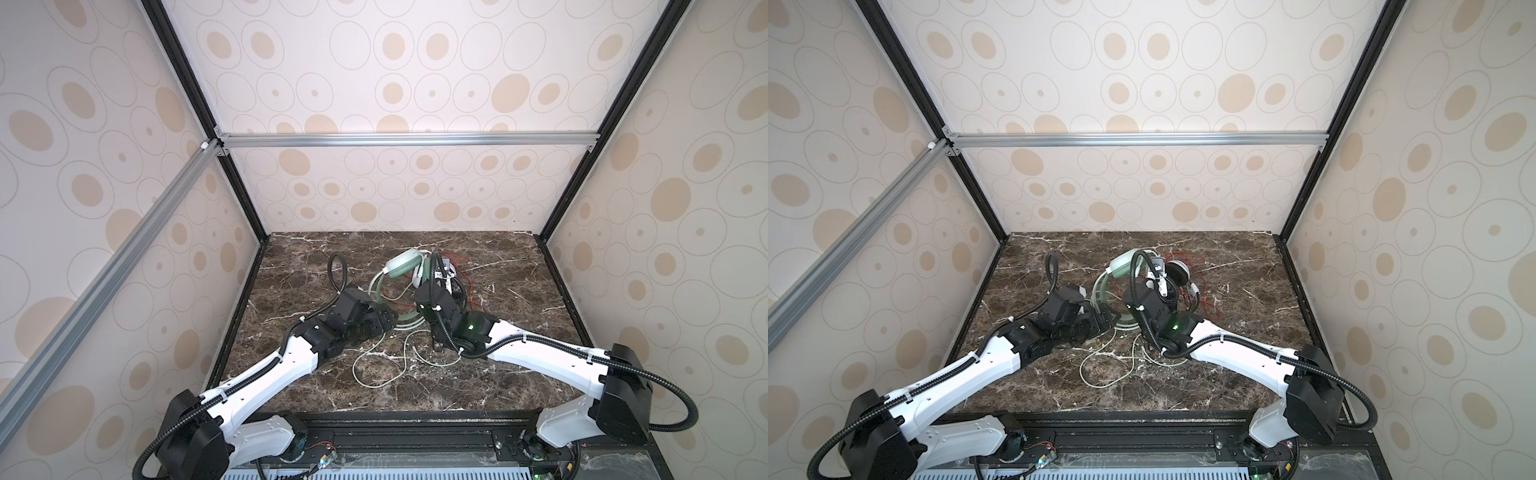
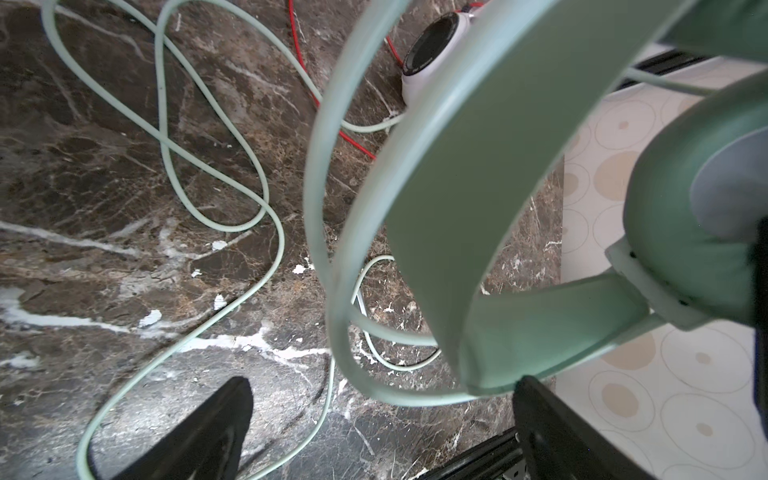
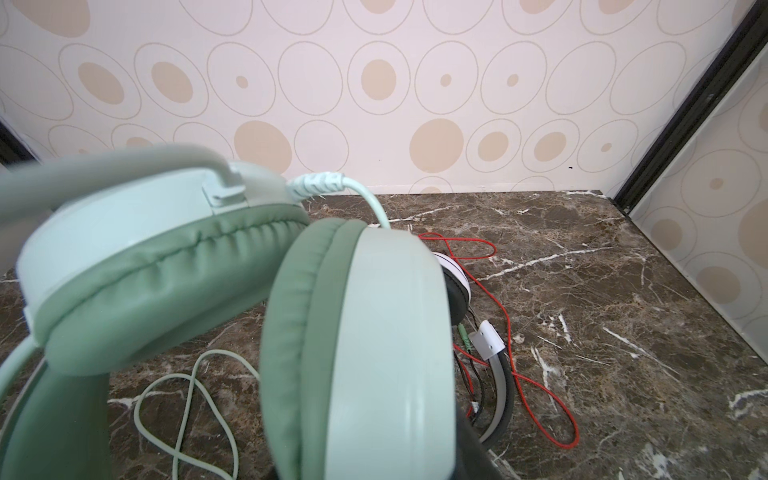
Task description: Wrap the headphones
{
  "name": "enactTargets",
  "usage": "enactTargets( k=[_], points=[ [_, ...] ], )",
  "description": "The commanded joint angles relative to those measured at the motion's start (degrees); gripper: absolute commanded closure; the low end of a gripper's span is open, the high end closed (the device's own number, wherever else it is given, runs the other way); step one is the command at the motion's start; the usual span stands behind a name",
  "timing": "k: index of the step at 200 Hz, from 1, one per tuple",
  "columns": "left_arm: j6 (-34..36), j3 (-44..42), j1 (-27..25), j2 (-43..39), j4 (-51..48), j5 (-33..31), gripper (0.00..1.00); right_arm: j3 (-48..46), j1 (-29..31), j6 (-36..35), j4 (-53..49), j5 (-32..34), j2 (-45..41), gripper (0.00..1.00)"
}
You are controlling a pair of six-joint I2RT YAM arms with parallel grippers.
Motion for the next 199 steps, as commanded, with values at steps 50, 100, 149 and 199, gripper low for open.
enactTargets(
  k=[50, 100, 149, 199],
  points=[
    [-14.32, 4.16, 0.28, 4.10, -5.44, -2.65, 0.09, 1.82, 1.86, 2.81, 4.82, 6.69, -1.14, 0.83],
    [-15.35, 6.53, 0.24, 5.05, -6.59, -4.77, 0.12, 1.75, 2.14, 3.07, 5.03, 6.90, -0.96, 0.83],
    [-14.70, 6.80, 0.28, 6.62, -5.72, -6.49, 0.10, 0.84, 2.47, 3.48, 5.35, 6.92, -1.55, 0.83],
    [-13.96, 8.29, 0.24, 9.17, -5.37, -6.62, 0.10, -0.02, 2.57, 4.45, 5.19, 7.02, -2.10, 0.84]
  ],
)
